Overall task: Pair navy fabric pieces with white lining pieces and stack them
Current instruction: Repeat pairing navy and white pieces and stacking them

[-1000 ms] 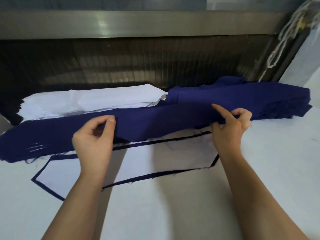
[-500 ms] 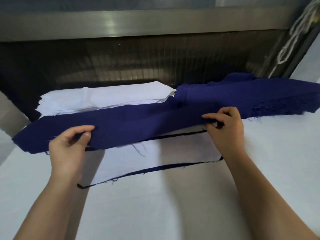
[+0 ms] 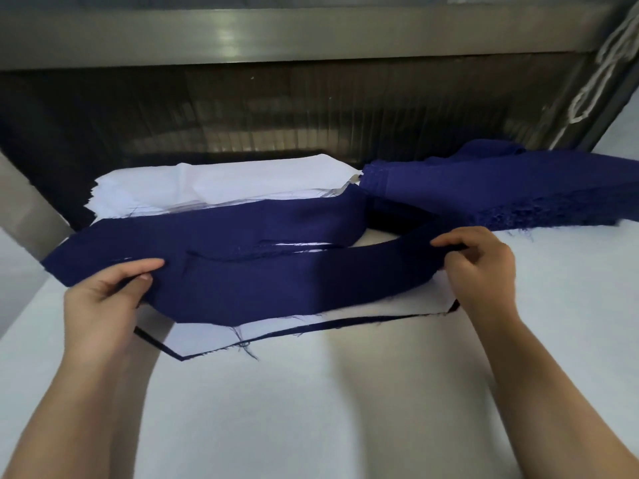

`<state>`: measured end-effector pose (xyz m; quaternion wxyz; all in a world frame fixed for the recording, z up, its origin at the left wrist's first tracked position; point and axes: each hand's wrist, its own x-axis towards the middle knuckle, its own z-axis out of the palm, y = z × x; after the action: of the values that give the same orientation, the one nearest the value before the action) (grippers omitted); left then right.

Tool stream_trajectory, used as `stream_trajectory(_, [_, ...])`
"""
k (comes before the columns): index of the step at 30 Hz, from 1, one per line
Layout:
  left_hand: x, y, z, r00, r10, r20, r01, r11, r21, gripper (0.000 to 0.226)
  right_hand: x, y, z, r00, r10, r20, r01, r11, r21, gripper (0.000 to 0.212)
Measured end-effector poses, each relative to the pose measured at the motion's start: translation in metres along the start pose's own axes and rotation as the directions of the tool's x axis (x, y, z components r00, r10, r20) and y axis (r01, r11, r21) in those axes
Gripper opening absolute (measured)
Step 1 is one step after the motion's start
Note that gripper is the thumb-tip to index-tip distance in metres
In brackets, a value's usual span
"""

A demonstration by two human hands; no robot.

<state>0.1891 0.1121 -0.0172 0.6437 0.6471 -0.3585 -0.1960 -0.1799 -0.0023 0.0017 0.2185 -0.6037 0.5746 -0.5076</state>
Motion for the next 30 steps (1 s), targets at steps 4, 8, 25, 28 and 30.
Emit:
stream_trajectory(4, [-0.001,-0.003,0.0,1.0,-0.02,-0.002,0.02,1.0,0.02,0.029,0.0,0.004,0.002,0.997,0.065,0.03,-0.064,0.997,-0.033,0.028])
stream_trajectory(8, [0.001,-0.006,-0.003,1.0,-0.006,0.009,0.005,0.993,0.119,0.022,0.006,0.009,0.001,0.996,0.06,0.059,-0.053,0.991,-0.121,0.018])
stream_trajectory(25, [-0.001,-0.006,-0.016,0.995,-0.06,-0.081,0.068,0.992,0.104,0.032,0.001,0.003,-0.002,0.992,0.115,0.057,-0.107,0.987,-0.119,0.048])
stream_trajectory(28, [-0.002,-0.003,-0.013,0.995,-0.059,-0.084,0.072,0.984,0.164,0.034,0.0,0.004,-0.003,0.99,0.137,0.036,-0.132,0.984,-0.115,0.048])
stream_trajectory(30, [-0.003,-0.003,-0.011,0.992,-0.082,-0.094,0.098,0.979,0.181,0.034,0.0,0.005,-0.002,0.988,0.153,0.037,-0.147,0.981,-0.127,0.047])
